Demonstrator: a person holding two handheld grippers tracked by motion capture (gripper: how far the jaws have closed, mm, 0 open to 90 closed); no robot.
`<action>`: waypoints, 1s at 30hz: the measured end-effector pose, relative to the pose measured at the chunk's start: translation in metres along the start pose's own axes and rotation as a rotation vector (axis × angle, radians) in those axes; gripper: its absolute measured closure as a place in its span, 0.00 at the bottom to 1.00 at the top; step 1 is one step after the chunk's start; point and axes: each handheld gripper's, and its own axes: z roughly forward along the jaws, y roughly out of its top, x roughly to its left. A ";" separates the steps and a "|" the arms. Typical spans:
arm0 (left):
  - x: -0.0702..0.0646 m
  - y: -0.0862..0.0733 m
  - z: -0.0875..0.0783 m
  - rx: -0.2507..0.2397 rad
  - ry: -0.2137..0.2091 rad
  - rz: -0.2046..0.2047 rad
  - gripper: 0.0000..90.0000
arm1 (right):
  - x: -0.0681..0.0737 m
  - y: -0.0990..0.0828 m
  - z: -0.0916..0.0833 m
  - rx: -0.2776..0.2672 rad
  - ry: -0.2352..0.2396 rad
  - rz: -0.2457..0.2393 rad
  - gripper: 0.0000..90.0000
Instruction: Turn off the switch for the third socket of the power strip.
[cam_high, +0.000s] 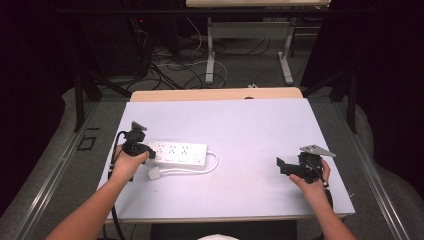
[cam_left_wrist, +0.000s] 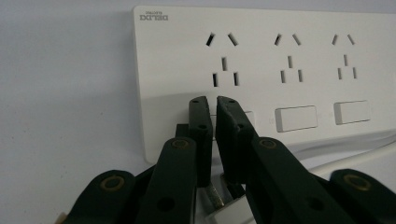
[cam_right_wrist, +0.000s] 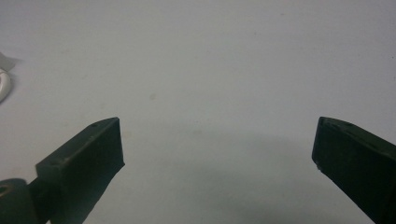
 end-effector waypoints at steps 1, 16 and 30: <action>0.000 0.000 0.000 -0.007 0.002 -0.003 0.93 | -0.001 0.000 0.000 -0.002 0.001 -0.002 0.02; 0.005 0.000 -0.004 -0.041 0.013 0.001 0.81 | 0.000 0.000 0.000 0.002 0.001 0.006 0.02; 0.006 0.001 -0.009 -0.067 0.028 0.029 0.67 | 0.000 -0.001 0.000 0.003 0.001 0.008 0.02</action>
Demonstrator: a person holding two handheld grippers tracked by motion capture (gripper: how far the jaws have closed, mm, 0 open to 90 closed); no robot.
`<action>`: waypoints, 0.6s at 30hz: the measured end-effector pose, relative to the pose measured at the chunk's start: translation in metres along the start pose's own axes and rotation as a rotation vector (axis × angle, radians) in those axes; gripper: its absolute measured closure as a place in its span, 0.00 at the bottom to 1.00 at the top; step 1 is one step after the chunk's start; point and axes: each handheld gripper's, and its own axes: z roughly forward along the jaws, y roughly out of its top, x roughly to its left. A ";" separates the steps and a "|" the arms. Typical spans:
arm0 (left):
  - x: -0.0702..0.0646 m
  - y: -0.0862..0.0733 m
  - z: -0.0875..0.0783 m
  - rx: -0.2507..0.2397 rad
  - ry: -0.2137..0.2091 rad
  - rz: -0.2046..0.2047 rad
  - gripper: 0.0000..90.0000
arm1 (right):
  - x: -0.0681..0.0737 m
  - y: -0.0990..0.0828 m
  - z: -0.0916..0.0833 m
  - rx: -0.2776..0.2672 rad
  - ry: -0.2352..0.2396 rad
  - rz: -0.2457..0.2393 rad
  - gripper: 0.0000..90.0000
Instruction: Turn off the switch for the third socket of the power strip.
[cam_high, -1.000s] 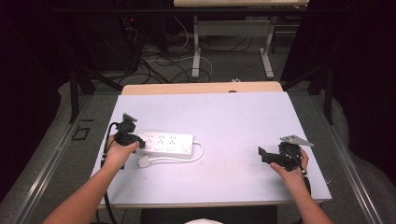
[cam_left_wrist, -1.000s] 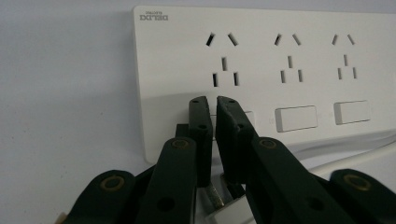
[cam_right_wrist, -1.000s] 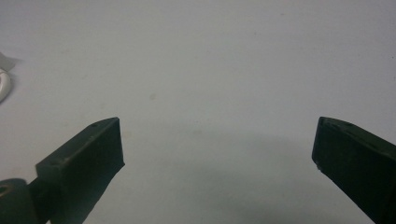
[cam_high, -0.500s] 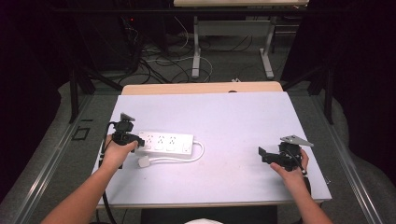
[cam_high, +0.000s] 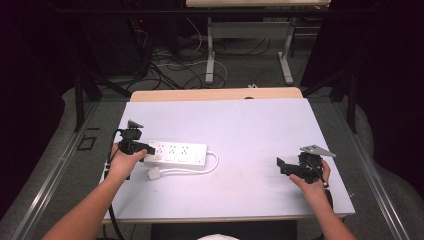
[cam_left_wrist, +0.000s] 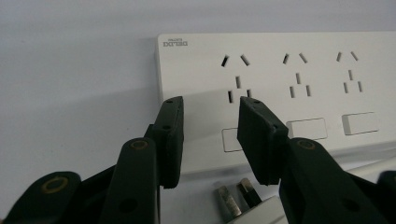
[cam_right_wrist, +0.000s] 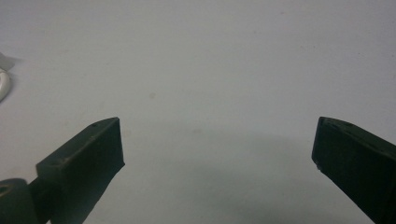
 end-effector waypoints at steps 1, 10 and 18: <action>0.000 0.000 0.000 0.000 0.000 0.000 0.66 | -0.001 0.000 0.000 -0.001 0.001 -0.005 0.02; 0.000 0.001 -0.003 -0.043 0.034 0.013 0.55 | -0.001 0.000 0.000 -0.001 -0.002 -0.003 0.02; 0.002 0.002 -0.005 -0.052 0.063 0.041 0.46 | -0.001 0.000 0.000 -0.001 -0.002 -0.004 0.02</action>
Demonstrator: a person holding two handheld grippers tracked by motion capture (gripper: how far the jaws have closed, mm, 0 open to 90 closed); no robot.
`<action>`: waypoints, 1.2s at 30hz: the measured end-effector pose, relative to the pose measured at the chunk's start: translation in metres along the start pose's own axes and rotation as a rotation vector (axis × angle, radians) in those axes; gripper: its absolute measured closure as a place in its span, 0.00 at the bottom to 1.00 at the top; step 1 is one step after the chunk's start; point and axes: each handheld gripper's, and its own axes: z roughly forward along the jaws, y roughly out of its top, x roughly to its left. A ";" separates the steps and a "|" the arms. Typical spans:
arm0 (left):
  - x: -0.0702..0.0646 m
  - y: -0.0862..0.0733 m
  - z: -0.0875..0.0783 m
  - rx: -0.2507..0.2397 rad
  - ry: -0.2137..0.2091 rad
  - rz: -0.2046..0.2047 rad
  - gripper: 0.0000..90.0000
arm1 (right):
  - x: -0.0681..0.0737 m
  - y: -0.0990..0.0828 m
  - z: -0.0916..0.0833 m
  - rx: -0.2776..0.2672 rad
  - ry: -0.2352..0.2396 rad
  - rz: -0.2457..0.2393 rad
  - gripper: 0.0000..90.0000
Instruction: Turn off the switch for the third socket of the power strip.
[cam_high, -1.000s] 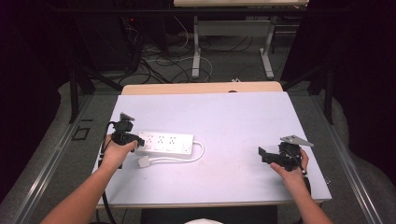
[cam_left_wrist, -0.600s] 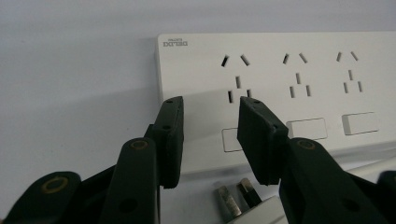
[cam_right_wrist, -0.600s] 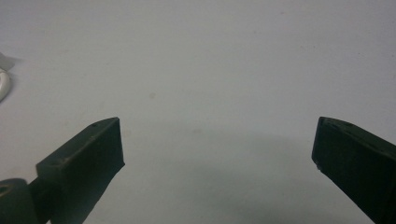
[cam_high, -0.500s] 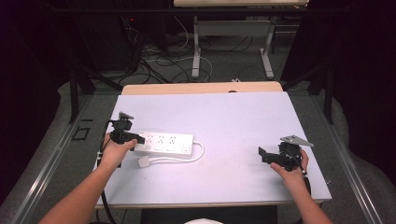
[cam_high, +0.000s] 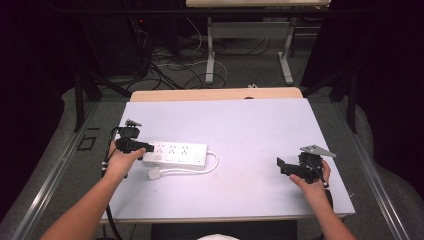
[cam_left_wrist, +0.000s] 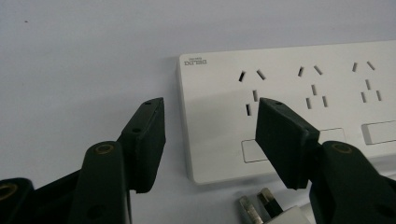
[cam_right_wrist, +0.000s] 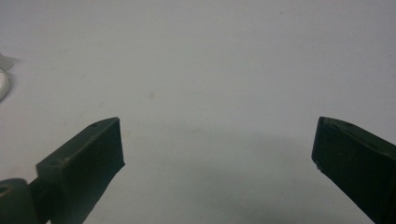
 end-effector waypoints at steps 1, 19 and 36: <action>0.000 0.000 0.000 -0.002 0.003 0.005 0.44 | 0.000 0.000 0.000 0.000 0.000 0.000 0.02; 0.002 0.000 -0.001 -0.071 0.036 0.101 0.35 | 0.000 0.000 0.000 0.000 0.000 -0.001 0.02; 0.008 -0.003 -0.003 -0.103 -0.008 0.111 0.21 | 0.000 0.000 0.000 0.001 -0.001 -0.003 0.02</action>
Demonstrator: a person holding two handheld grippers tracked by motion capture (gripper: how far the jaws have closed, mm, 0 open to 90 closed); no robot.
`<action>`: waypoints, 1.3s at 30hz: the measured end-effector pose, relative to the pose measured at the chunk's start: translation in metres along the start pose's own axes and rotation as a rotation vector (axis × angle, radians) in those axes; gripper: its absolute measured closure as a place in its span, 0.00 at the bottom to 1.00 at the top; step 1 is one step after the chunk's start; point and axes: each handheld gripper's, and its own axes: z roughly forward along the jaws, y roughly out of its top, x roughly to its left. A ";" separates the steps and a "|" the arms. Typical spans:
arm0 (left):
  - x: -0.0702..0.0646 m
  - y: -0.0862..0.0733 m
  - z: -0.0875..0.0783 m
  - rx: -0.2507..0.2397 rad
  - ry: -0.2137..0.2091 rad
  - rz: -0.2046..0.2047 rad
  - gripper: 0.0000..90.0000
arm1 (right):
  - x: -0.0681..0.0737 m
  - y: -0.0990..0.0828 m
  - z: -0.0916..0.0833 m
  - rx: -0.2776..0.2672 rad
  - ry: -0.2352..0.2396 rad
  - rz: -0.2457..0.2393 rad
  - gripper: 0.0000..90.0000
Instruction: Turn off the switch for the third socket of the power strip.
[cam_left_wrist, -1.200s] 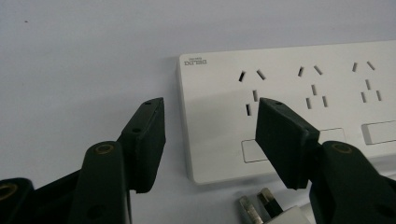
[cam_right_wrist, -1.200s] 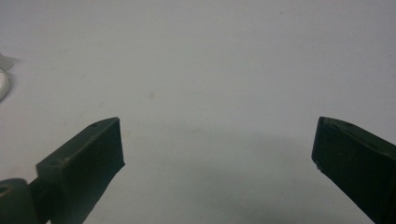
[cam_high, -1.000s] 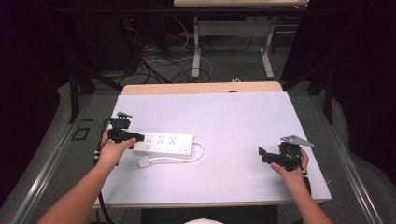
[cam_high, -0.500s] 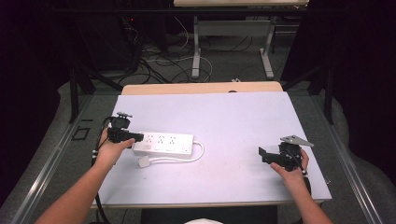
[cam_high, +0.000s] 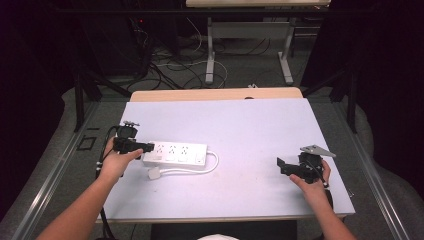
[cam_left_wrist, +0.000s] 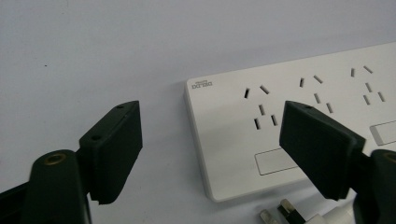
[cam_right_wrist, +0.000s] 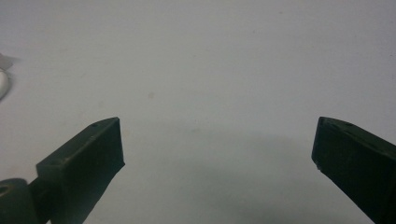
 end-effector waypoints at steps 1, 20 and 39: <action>0.000 0.000 0.000 -0.009 0.001 -0.004 0.21 | 0.000 0.000 0.000 0.000 0.000 0.000 0.02; -0.006 -0.003 -0.011 -0.113 -0.074 0.009 0.00 | 0.000 0.000 0.000 0.000 0.001 0.002 0.02; -0.023 -0.011 -0.027 -0.202 -0.137 0.058 0.00 | 0.001 0.000 0.000 0.004 0.002 0.007 0.02</action>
